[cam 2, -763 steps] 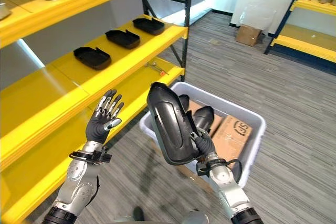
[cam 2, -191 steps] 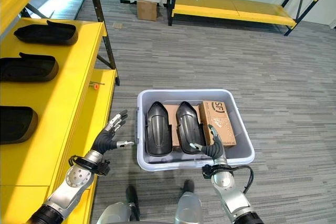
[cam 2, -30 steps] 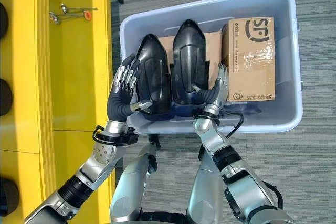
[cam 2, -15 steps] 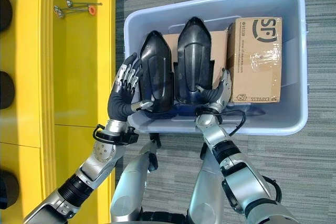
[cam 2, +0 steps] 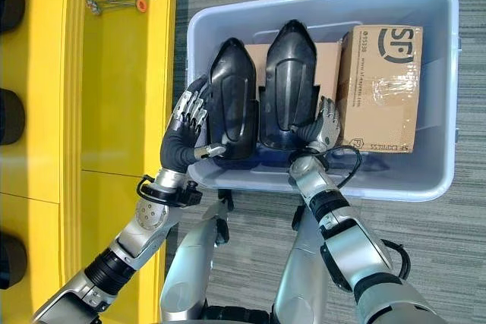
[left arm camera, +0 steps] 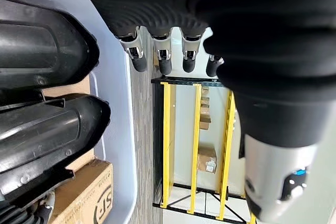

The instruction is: Move parts from the plastic box to the shelf.

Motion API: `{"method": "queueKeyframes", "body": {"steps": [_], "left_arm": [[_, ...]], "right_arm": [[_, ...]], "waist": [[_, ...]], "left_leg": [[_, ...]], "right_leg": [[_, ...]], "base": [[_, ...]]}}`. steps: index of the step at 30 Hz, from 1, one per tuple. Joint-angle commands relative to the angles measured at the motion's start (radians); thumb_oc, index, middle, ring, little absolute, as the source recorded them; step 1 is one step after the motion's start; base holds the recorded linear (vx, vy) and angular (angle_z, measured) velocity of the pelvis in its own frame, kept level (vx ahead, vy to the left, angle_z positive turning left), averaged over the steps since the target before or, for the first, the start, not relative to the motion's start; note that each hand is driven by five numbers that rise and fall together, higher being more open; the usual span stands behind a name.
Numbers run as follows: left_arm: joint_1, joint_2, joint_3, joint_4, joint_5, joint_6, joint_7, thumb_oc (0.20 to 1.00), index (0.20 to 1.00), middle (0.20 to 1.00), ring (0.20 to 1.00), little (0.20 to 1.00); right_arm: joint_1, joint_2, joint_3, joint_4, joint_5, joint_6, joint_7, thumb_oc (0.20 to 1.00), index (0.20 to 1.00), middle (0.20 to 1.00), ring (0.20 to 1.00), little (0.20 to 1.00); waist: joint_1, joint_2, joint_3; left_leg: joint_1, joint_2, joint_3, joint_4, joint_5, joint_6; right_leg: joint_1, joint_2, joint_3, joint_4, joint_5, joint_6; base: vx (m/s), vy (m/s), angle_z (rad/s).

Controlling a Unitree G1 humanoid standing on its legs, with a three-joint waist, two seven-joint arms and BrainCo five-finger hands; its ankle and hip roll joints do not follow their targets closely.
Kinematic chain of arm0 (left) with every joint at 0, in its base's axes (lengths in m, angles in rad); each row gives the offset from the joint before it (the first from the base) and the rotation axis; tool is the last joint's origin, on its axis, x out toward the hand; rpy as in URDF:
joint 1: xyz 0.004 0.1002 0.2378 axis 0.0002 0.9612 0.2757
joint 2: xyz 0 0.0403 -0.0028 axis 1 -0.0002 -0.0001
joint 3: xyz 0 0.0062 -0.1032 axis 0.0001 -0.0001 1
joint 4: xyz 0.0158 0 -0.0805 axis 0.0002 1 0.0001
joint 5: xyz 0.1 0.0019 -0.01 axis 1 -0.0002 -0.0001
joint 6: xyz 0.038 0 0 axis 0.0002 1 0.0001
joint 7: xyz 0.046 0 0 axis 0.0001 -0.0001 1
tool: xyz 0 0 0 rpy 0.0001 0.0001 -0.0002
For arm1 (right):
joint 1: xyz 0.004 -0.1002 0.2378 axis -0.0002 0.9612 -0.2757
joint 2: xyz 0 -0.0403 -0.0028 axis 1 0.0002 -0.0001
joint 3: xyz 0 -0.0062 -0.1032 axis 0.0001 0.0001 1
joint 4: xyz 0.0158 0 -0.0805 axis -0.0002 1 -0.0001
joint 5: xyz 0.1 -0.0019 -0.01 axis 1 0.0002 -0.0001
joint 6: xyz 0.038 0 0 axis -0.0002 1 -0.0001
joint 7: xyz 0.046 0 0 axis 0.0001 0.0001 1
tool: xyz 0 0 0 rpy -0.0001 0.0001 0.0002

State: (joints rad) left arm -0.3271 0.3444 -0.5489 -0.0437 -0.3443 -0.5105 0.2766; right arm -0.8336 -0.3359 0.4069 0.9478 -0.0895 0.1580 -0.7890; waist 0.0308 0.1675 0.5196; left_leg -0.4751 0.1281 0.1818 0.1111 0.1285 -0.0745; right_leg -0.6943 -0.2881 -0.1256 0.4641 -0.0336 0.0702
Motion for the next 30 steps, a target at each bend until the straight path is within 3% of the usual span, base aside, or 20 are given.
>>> {"method": "queueKeyframes", "body": {"steps": [1,4,6,8,14,15,16,17,27,28,29,30], "left_arm": [[-0.032,0.029,0.003,-0.059,-0.022,-0.035,-0.024,1.000,1.000,1.000,1.000,1.000],[-0.034,0.032,0.005,-0.058,-0.026,-0.033,-0.038,1.000,1.000,1.000,1.000,1.000],[-0.042,0.034,0.005,-0.058,-0.013,-0.029,-0.039,1.000,1.000,1.000,1.000,1.000],[-0.047,0.033,0.001,-0.063,-0.007,-0.024,-0.031,1.000,1.000,1.000,1.000,1.000],[-0.057,0.040,0.004,-0.089,0.002,0.017,-0.021,1.000,1.000,1.000,1.000,1.000],[-0.056,0.041,0.004,-0.089,-0.002,0.016,-0.027,1.000,1.000,1.000,1.000,1.000],[-0.056,0.041,0.004,-0.089,-0.003,0.016,-0.028,1.000,1.000,1.000,1.000,1.000],[-0.058,0.042,0.006,-0.091,-0.006,0.019,-0.036,1.000,1.000,1.000,1.000,1.000],[-0.049,0.051,0.013,-0.085,-0.026,0.014,-0.077,1.000,1.000,1.000,1.000,1.000],[-0.045,0.051,0.012,-0.084,-0.020,0.002,-0.082,1.000,1.000,1.000,1.000,1.000],[-0.033,0.051,0.015,-0.105,-0.018,-0.005,-0.076,1.000,1.000,1.000,1.000,1.000],[-0.032,0.051,0.015,-0.108,-0.018,-0.007,-0.072,1.000,1.000,1.000,1.000,1.000]], "right_arm": [[-0.029,-0.002,0.008,0.050,0.059,0.018,0.099,1.000,1.000,1.000,1.000,1.000],[-0.041,0.007,0.001,0.111,0.186,0.052,0.099,1.000,1.000,1.000,1.000,1.000],[-0.055,0.001,-0.013,0.183,0.165,0.037,0.134,1.000,1.000,1.000,1.000,1.000],[-0.059,-0.002,-0.025,0.208,0.243,0.043,0.140,1.000,1.000,1.000,1.000,1.000],[-0.081,-0.016,-0.029,0.246,0.174,0.030,0.236,1.000,1.000,1.000,1.000,1.000],[-0.090,-0.017,-0.022,0.247,0.160,0.027,0.246,0.589,0.589,0.589,0.589,0.589],[-0.092,-0.017,-0.020,0.247,0.156,0.026,0.249,0.589,0.589,0.589,0.589,0.589],[-0.106,-0.019,-0.014,0.248,0.149,0.033,0.267,0.200,0.200,0.200,0.200,0.200],[-0.122,-0.033,-0.002,0.261,0.117,0.052,0.239,0.200,0.200,0.200,0.200,0.200],[-0.114,-0.039,-0.005,0.263,0.159,0.030,0.221,0.200,0.200,0.200,0.200,0.200],[-0.098,-0.043,-0.016,0.251,0.173,-0.055,0.203,0.200,0.200,0.200,0.200,0.200],[-0.096,-0.042,-0.018,0.245,0.167,-0.077,0.200,0.200,0.200,0.200,0.200,0.200]], "waist": [[0.041,0.046,0.000],[0.053,0.044,0.000],[0.060,0.045,0.000],[0.064,0.045,0.000],[0.077,0.046,0.000],[0.080,0.047,0.000],[0.081,0.047,0.000],[0.085,0.048,0.000],[0.097,0.050,0.000],[0.095,0.048,0.000],[0.093,0.050,0.000],[0.093,0.050,0.000]], "left_leg": [[-0.082,0.017,-0.040,0.077,-0.015,-0.001],[-0.093,0.017,-0.046,0.086,-0.017,-0.002],[-0.101,0.018,-0.049,0.088,-0.018,-0.002],[-0.109,0.019,-0.050,0.093,-0.019,-0.001],[-0.139,0.020,-0.058,0.101,-0.017,-0.001],[-0.145,0.020,-0.059,0.105,-0.016,-0.002],[-0.146,0.020,-0.059,0.106,-0.016,-0.002],[-0.151,0.017,-0.062,0.108,-0.016,-0.002],[-0.172,0.015,-0.072,0.125,-0.018,0.000],[-0.170,0.017,-0.071,0.123,-0.018,0.000],[-0.162,0.018,-0.073,0.108,-0.012,0.001],[-0.159,0.017,-0.073,0.102,-0.010,0.001]], "right_leg": [[0.046,-0.008,-0.067,-0.018,0.012,-0.005],[0.040,-0.010,-0.073,-0.009,0.010,-0.005],[0.034,-0.009,-0.079,-0.004,0.007,-0.006],[0.028,-0.012,-0.081,-0.003,0.009,-0.005],[0.005,-0.017,-0.089,0.012,0.005,-0.003],[0.001,-0.019,-0.090,0.016,0.004,-0.003],[-0.001,-0.019,-0.090,0.017,0.004,-0.003],[-0.003,-0.020,-0.093,0.019,0.002,-0.004],[-0.022,-0.024,-0.096,0.044,-0.003,-0.007],[-0.021,-0.022,-0.095,0.042,-0.003,-0.007],[-0.014,-0.016,-0.090,0.034,-0.002,-0.006],[-0.011,-0.014,-0.089,0.029,-0.001,-0.006]], "base": [[-0.01,-0.022,0.04],[0.00,-0.028,0.04],[0.01,-0.027,0.14],[0.00,-0.022,0.13],[0.00,-0.030,0.05],[0.01,-0.012,0.11],[0.00,0.000,0.00],[0.00,-0.015,-0.08],[0.01,-0.010,0.01],[0.05,-0.007,0.04],[0.06,0.003,0.04],[0.06,0.018,0.02]]}}
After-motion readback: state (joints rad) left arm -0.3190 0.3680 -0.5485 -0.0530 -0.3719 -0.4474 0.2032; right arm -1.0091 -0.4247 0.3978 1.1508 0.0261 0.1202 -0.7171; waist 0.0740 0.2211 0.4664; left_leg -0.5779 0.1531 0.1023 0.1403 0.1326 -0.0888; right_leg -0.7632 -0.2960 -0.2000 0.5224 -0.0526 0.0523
